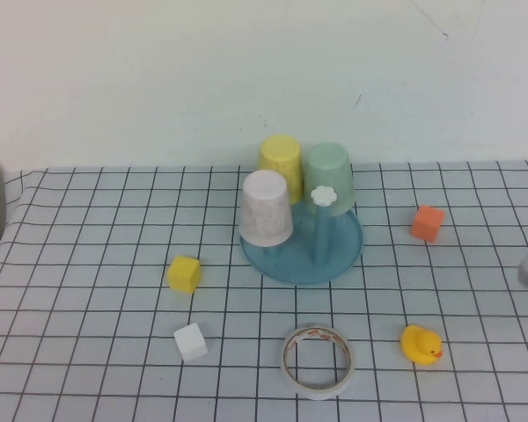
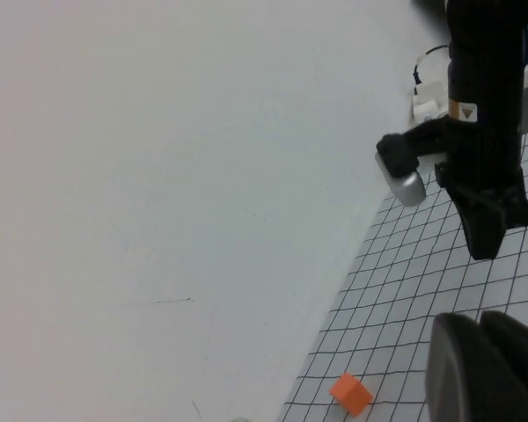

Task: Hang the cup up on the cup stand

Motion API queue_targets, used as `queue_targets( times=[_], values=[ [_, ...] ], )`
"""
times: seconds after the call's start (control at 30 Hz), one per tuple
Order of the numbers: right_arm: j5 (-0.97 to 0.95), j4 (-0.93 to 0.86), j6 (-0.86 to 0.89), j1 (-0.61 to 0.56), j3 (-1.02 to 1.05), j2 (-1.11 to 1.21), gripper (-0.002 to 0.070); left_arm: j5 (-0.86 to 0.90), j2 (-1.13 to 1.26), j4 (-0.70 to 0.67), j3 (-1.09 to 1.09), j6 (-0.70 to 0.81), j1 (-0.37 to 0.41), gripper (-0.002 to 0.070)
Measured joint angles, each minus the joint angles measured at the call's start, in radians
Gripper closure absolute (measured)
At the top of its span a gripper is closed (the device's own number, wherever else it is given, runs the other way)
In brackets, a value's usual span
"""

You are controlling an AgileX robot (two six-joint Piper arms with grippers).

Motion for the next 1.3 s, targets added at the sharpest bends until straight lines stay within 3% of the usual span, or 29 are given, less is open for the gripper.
queue_targets(
  times=[0.23,0.6,0.97,1.13,1.3],
  values=[
    [-0.066,0.000,0.061,-0.002,0.000,-0.202,0.0664,0.000,0.000,-0.002,0.000,0.000,0.000,0.0675],
    [-0.106,0.000,0.114,-0.002,0.035,-0.515,0.0664,0.006,0.000,-0.121,0.000,0.000,0.000,0.0675],
    [-0.482,0.078,0.238,-0.002,0.432,-0.784,0.0664,0.030,0.000,-0.136,0.000,0.000,0.000,0.0675],
    [-0.662,0.171,0.250,-0.002,0.581,-0.800,0.0664,0.031,0.000,-0.156,0.000,0.000,0.000,0.0675],
    [-0.722,0.212,0.205,-0.002,0.684,-0.804,0.0664,0.036,0.000,-0.158,0.004,0.000,0.000,0.0675]
  ],
)
